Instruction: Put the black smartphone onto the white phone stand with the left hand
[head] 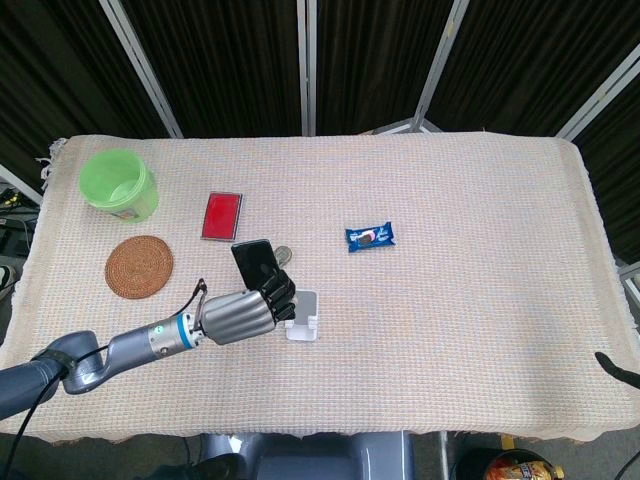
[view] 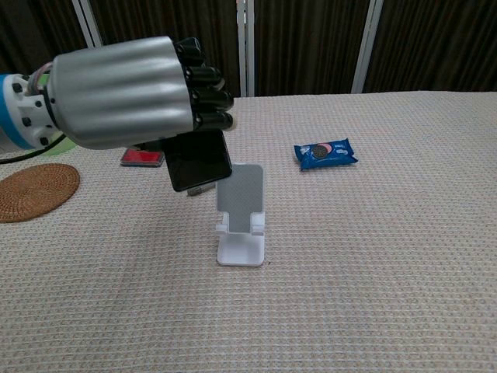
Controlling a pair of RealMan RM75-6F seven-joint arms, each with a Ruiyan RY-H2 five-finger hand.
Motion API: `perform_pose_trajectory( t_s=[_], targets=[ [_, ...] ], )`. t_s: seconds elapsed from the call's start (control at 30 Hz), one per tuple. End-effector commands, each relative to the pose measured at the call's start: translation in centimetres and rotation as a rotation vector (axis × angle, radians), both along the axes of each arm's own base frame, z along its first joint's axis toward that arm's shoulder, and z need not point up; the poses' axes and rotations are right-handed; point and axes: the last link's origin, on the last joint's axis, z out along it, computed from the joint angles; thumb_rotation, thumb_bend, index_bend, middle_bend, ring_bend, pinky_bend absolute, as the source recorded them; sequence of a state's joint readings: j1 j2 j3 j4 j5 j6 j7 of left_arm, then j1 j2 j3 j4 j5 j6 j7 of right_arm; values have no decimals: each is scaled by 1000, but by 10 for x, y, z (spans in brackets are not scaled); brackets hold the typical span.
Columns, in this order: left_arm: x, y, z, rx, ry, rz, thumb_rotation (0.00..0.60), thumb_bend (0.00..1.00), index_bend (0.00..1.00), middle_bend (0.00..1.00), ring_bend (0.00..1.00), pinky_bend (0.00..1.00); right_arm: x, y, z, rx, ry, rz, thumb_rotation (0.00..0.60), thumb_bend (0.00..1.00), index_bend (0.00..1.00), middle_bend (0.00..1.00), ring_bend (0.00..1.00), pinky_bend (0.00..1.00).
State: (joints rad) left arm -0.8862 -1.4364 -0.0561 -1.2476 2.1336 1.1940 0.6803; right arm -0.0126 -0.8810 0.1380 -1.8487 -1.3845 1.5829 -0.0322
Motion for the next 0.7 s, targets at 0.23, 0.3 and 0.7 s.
perform_pose_trajectory(
  t_s=[0.23, 0.3, 0.7],
  targets=[
    [21, 3, -36, 51, 181, -154, 600, 0, 566, 341, 449, 444, -4, -1, 3, -8, -9, -14, 600, 0, 0, 0, 0, 0],
    [23, 3, -41, 51, 196, -161, 600, 0, 564, 340, 449, 443, -5, -1, 4, -11, -12, -17, 600, 0, 0, 0, 0, 0],
    [23, 3, -58, 82, 240, -174, 600, 0, 558, 331, 443, 432, -9, 1, 10, -24, -26, -23, 600, 0, 0, 0, 0, 0]
  ],
)
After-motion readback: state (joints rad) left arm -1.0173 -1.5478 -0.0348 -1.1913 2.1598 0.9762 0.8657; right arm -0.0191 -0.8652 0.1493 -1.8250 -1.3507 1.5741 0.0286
